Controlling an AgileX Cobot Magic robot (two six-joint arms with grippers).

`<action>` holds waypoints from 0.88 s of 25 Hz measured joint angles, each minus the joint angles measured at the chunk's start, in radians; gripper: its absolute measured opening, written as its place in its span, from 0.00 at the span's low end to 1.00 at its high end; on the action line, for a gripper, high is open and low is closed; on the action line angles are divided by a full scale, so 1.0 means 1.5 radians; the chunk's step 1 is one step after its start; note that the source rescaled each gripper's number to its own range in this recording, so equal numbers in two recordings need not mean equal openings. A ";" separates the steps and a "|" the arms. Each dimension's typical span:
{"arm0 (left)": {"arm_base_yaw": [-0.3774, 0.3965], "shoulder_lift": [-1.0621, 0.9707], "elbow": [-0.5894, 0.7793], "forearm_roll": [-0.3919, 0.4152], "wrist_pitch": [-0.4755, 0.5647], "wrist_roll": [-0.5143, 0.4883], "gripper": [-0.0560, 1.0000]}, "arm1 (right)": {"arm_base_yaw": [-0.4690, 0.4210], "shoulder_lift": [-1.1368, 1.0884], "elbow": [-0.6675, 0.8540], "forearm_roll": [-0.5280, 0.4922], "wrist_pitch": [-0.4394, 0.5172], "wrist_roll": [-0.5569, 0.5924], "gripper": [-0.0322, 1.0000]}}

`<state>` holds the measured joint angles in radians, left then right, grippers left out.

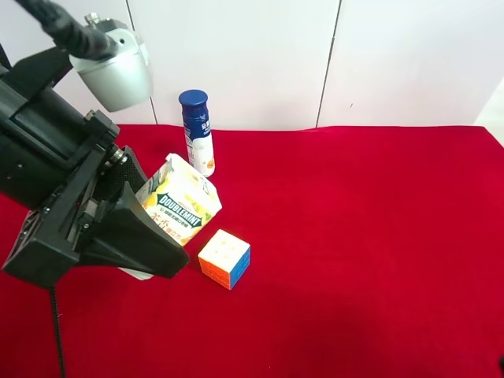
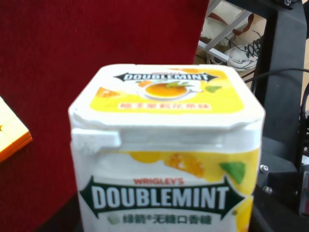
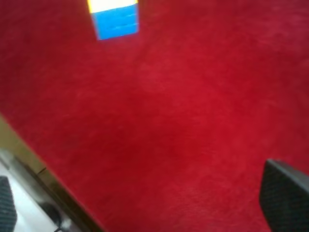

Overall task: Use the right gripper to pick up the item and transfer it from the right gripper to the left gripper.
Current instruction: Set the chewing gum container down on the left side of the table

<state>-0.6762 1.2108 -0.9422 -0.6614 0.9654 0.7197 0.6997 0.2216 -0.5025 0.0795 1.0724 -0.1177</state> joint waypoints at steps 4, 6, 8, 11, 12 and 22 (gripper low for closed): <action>0.000 0.000 0.000 0.000 0.000 0.001 0.05 | 0.000 -0.012 0.009 -0.019 -0.003 0.041 1.00; 0.000 0.000 0.000 0.000 0.000 0.002 0.05 | 0.000 -0.012 0.011 -0.019 -0.004 0.045 1.00; 0.000 0.000 0.000 0.000 0.000 0.003 0.05 | 0.000 -0.012 0.012 -0.019 -0.005 0.047 1.00; 0.000 0.000 0.000 0.000 0.000 0.003 0.05 | 0.000 -0.012 0.013 -0.019 -0.004 0.047 1.00; 0.000 0.000 0.000 0.000 0.000 0.003 0.05 | 0.000 -0.012 0.013 -0.019 -0.004 0.047 1.00; 0.000 0.000 0.000 0.000 -0.027 0.003 0.05 | -0.105 -0.039 0.013 -0.018 -0.004 0.047 1.00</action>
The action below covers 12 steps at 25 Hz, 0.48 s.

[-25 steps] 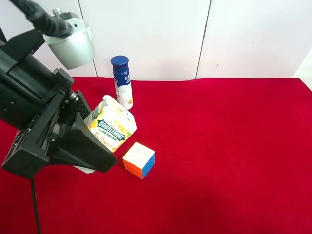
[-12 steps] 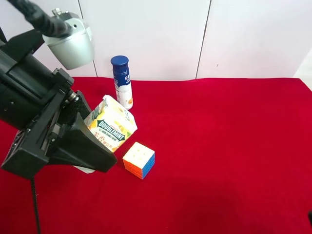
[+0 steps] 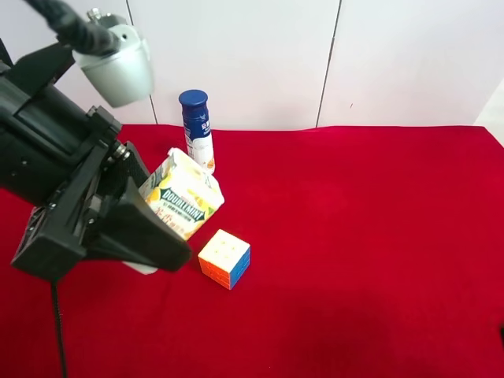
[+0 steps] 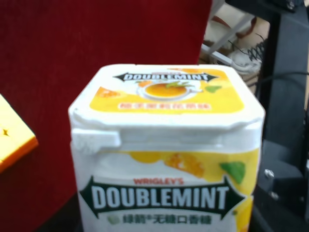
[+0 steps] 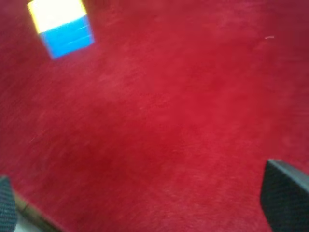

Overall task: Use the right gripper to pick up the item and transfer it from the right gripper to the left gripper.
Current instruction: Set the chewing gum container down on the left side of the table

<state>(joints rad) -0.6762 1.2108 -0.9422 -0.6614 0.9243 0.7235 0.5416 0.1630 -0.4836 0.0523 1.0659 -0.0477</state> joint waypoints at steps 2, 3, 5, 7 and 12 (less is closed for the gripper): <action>0.000 0.000 0.000 0.000 -0.016 0.000 0.05 | -0.075 -0.028 0.000 0.000 0.000 0.000 1.00; 0.000 0.000 0.000 -0.001 -0.024 0.000 0.05 | -0.107 -0.042 0.000 0.000 0.000 0.000 1.00; 0.000 0.000 0.000 -0.001 -0.031 0.000 0.05 | -0.177 -0.074 0.000 0.000 0.000 0.000 1.00; 0.000 0.000 0.000 -0.001 -0.035 0.000 0.05 | -0.223 -0.100 0.000 0.000 0.000 0.000 1.00; 0.000 0.000 0.000 -0.001 -0.057 0.000 0.05 | -0.270 -0.110 0.000 0.000 0.000 0.000 1.00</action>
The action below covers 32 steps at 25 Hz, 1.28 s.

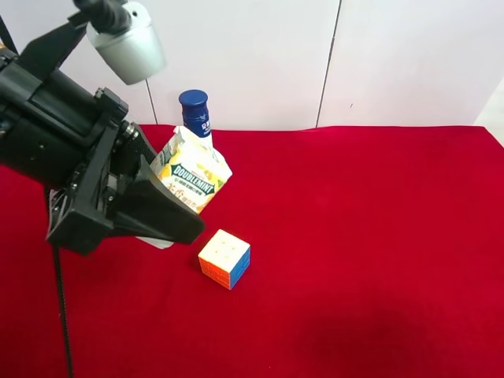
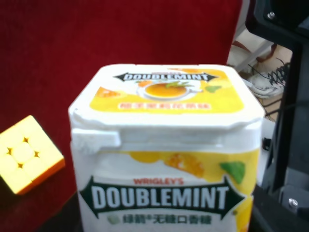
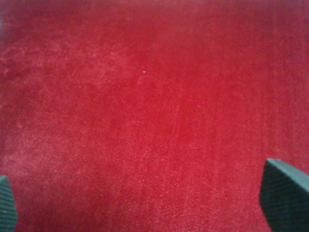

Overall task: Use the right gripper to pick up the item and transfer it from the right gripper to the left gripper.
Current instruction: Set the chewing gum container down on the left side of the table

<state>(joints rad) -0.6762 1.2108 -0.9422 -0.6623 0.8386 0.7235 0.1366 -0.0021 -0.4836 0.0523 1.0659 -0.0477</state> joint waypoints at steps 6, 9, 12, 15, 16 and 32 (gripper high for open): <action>0.000 0.009 0.000 0.076 -0.041 -0.092 0.05 | -0.001 0.000 0.000 0.000 0.000 0.000 1.00; 0.000 0.030 0.000 0.182 -0.042 -0.188 0.05 | -0.001 0.000 0.000 0.000 0.000 0.000 1.00; 0.000 0.058 0.000 0.300 -0.042 -0.284 0.05 | -0.001 0.000 0.000 0.000 0.000 0.000 1.00; 0.007 0.095 0.000 0.404 -0.042 -0.364 0.05 | -0.001 0.000 0.000 0.000 0.000 0.000 1.00; 0.017 0.106 0.000 0.426 -0.043 -0.380 0.05 | -0.001 0.000 0.000 0.000 0.000 0.000 1.00; 0.197 0.339 -0.001 0.501 -0.180 -0.399 0.05 | -0.001 0.000 0.000 0.000 0.000 0.000 1.00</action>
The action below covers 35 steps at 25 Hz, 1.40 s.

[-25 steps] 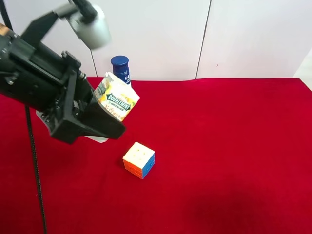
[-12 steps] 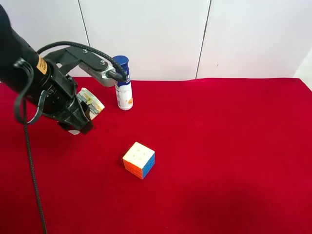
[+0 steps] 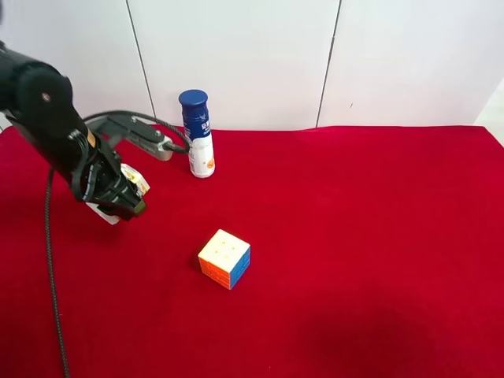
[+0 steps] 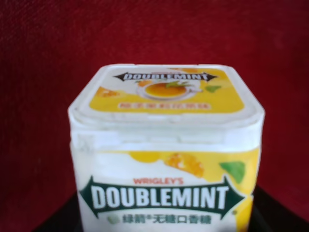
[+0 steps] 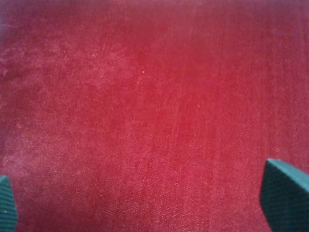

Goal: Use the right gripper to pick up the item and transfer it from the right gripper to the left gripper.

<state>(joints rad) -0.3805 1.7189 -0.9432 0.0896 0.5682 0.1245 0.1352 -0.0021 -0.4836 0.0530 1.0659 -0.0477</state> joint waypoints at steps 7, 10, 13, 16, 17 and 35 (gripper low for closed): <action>0.001 0.048 0.000 0.015 -0.076 0.000 0.05 | 0.000 0.000 0.000 0.000 0.000 0.000 1.00; 0.001 0.056 0.000 0.015 -0.086 0.000 0.05 | 0.000 0.000 0.000 0.000 0.000 0.000 1.00; 0.001 0.065 0.000 0.015 -0.084 0.000 0.05 | 0.000 0.000 0.000 0.000 0.000 0.000 1.00; 0.001 0.071 0.000 0.015 -0.074 0.000 0.07 | 0.000 0.000 0.000 0.000 0.000 0.001 1.00; 0.001 0.071 0.000 0.015 -0.069 0.000 0.14 | 0.000 0.000 0.000 0.000 0.000 0.001 1.00; 0.001 -0.065 0.000 0.015 0.071 -0.033 1.00 | 0.000 0.000 0.000 0.000 0.000 0.001 1.00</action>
<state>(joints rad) -0.3792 1.6217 -0.9432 0.1121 0.6747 0.0743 0.1352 -0.0021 -0.4836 0.0533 1.0659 -0.0469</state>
